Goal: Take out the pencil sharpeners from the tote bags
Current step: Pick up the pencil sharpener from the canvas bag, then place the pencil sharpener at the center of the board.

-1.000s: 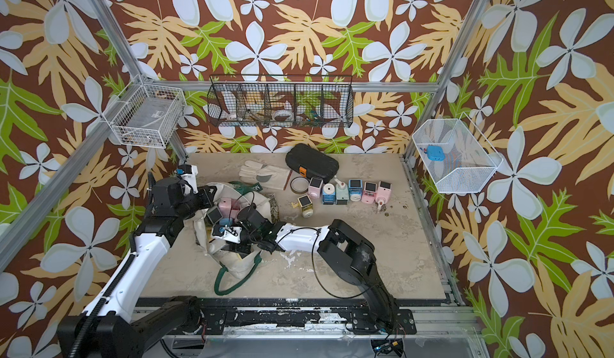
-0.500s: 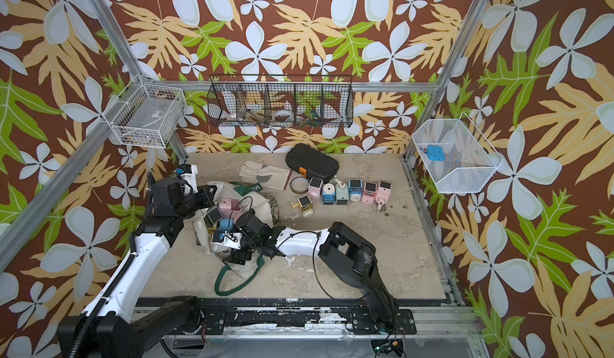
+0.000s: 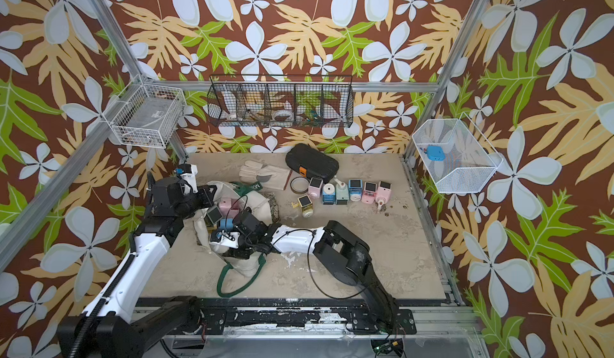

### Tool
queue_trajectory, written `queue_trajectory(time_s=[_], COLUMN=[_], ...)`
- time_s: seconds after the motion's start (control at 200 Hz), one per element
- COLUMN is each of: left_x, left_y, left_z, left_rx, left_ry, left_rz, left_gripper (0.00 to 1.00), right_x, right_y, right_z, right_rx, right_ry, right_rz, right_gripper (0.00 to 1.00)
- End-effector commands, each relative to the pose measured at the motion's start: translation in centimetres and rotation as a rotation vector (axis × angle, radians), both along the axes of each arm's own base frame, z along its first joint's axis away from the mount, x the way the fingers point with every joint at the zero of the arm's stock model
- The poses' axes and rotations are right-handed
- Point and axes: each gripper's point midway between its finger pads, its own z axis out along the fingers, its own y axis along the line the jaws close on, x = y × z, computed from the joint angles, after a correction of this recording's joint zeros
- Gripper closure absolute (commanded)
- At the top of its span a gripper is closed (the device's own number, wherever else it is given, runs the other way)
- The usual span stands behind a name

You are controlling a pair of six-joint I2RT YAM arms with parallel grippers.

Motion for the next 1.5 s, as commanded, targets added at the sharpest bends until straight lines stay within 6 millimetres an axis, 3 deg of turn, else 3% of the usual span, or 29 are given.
queue_trajectory(time_s=[0.0, 0.075, 0.385, 0.515, 0.585, 0.851, 1.031, 1.196, 1.291, 1.491], left_x=[0.6, 0.6, 0.6, 0.6, 0.6, 0.6, 0.6, 0.6, 0.6, 0.6], left_y=[-0.5, -0.5, -0.4, -0.4, -0.5, -0.5, -0.5, -0.5, -0.5, -0.5], left_z=[2.4, 2.4, 2.5, 2.3, 2.3, 2.3, 2.3, 2.3, 2.3, 2.3], left_rx=[-0.033, -0.035, -0.033, -0.036, -0.036, -0.037, -0.038, -0.038, -0.04, -0.04], left_ry=[-0.083, -0.081, -0.085, -0.078, -0.079, -0.079, -0.077, -0.078, -0.079, -0.078], left_rz=[-0.018, -0.018, -0.017, -0.016, -0.018, -0.018, -0.018, -0.018, -0.018, -0.02], left_gripper=[1.0, 1.0, 1.0, 1.0, 1.0, 1.0, 1.0, 1.0, 1.0, 1.0], right_x=[-1.0, -0.8, -0.1, 0.8, 0.3, 0.1, 2.3, 6.3, 8.5, 12.0], right_y=[-0.3, -0.4, -2.2, -3.7, -4.6, -10.5, -17.1, -24.7, -28.7, -33.3], right_z=[1.1, 2.3, 8.1, 10.5, 11.4, 15.6, 19.1, 19.0, 17.2, 12.4], right_rx=[0.014, 0.033, 0.121, 0.161, 0.175, 0.291, 0.42, 0.527, 0.539, 0.49], right_ry=[0.049, 0.052, 0.053, 0.067, 0.077, 0.041, -0.027, 0.003, -0.019, 0.007], right_rz=[0.017, -0.006, -0.142, -0.251, -0.266, -0.392, -0.61, -0.856, -1.03, -1.255], right_gripper=[0.6, 0.68, 0.75, 0.76, 0.76, 0.78, 0.79, 0.81, 0.82, 0.84])
